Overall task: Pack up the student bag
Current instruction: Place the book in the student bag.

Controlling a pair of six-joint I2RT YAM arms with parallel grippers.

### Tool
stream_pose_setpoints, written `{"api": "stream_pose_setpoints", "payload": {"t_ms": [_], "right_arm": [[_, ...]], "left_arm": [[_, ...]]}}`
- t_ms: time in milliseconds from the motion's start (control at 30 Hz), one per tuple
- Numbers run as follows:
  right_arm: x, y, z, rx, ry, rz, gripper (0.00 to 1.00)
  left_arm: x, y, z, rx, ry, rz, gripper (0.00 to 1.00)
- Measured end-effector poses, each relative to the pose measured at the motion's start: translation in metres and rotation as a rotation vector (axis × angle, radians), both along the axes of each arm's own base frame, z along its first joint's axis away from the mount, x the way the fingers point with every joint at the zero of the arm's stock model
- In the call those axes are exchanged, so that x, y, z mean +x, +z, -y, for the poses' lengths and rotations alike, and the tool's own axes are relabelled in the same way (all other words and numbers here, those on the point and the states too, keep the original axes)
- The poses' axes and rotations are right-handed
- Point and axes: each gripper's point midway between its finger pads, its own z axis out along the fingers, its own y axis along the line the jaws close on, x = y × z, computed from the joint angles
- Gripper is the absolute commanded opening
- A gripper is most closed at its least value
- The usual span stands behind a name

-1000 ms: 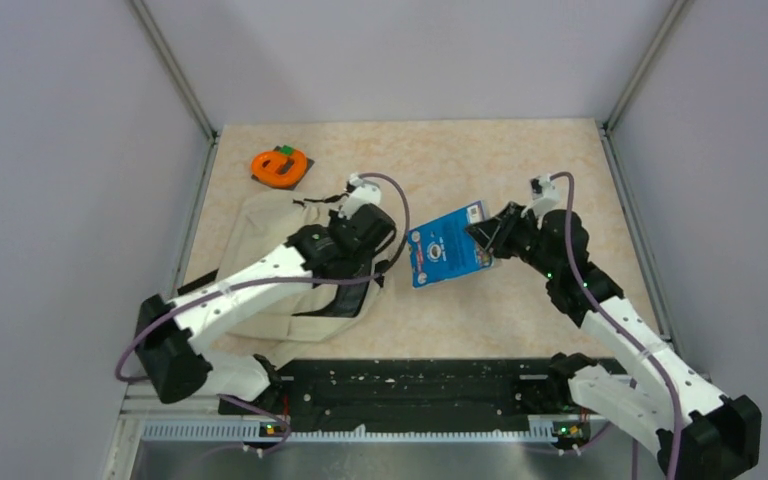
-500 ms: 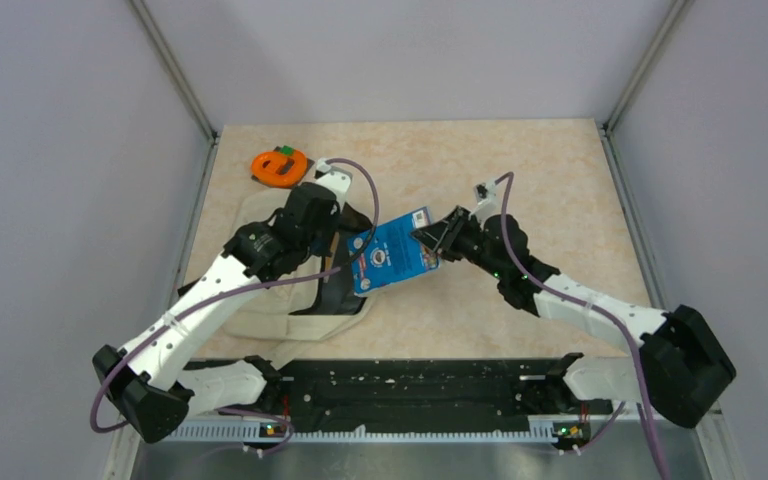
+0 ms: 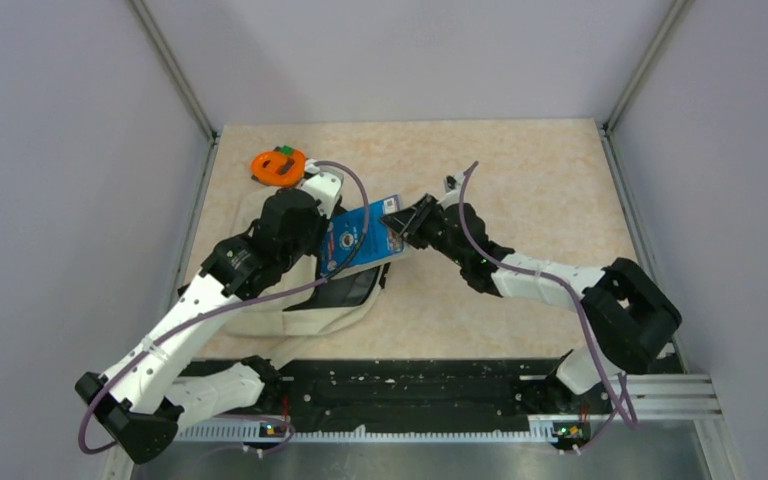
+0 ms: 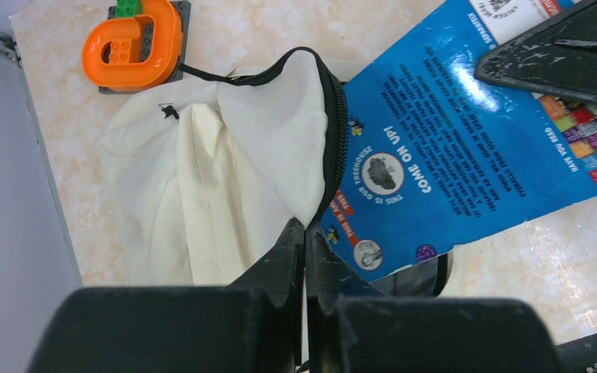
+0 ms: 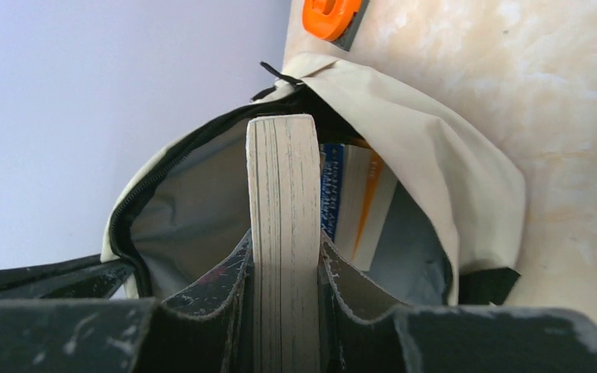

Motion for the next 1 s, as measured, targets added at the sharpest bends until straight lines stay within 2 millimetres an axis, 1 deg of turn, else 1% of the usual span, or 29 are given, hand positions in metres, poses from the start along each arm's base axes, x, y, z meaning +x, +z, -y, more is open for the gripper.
{"api": "stream_pose_setpoints", "payload": {"t_ms": [100, 233, 367, 433, 500, 533, 567, 633, 700, 867, 1000], "right_arm": [[0.004, 0.005, -0.014, 0.022, 0.007, 0.005, 0.00], [0.004, 0.007, -0.032, 0.043, 0.023, 0.010, 0.00], [0.004, 0.004, -0.045, 0.045, 0.025, 0.012, 0.00], [0.008, 0.000, -0.053, 0.044, 0.020, 0.012, 0.00], [0.015, -0.012, -0.061, 0.029, 0.009, 0.004, 0.00], [0.018, -0.021, -0.064, 0.015, -0.003, -0.005, 0.00], [0.020, -0.029, -0.065, -0.002, -0.015, -0.014, 0.00], [0.025, -0.054, -0.064, -0.053, -0.055, -0.042, 0.00], [0.028, -0.066, -0.064, -0.071, -0.081, -0.053, 0.00], [0.035, -0.066, -0.077, -0.073, -0.122, -0.039, 0.00], [0.039, -0.065, -0.096, -0.076, -0.149, -0.023, 0.00]], "left_arm": [[0.001, 0.000, 0.000, 0.000, -0.003, 0.013, 0.00], [0.002, 0.003, -0.005, -0.008, 0.011, 0.031, 0.00], [0.002, 0.007, -0.008, -0.024, 0.018, 0.048, 0.00], [0.002, 0.007, -0.009, -0.027, 0.019, 0.051, 0.00], [0.002, 0.006, -0.009, -0.029, 0.018, 0.051, 0.00], [0.002, 0.007, -0.008, -0.031, 0.016, 0.052, 0.00], [0.002, 0.007, -0.008, -0.033, 0.015, 0.053, 0.00], [0.002, 0.007, -0.007, -0.036, 0.013, 0.055, 0.00], [0.003, 0.007, -0.007, -0.039, 0.014, 0.058, 0.00], [0.002, 0.006, -0.006, -0.052, 0.007, 0.066, 0.00], [0.002, 0.005, -0.005, -0.060, 0.001, 0.065, 0.00]]}}
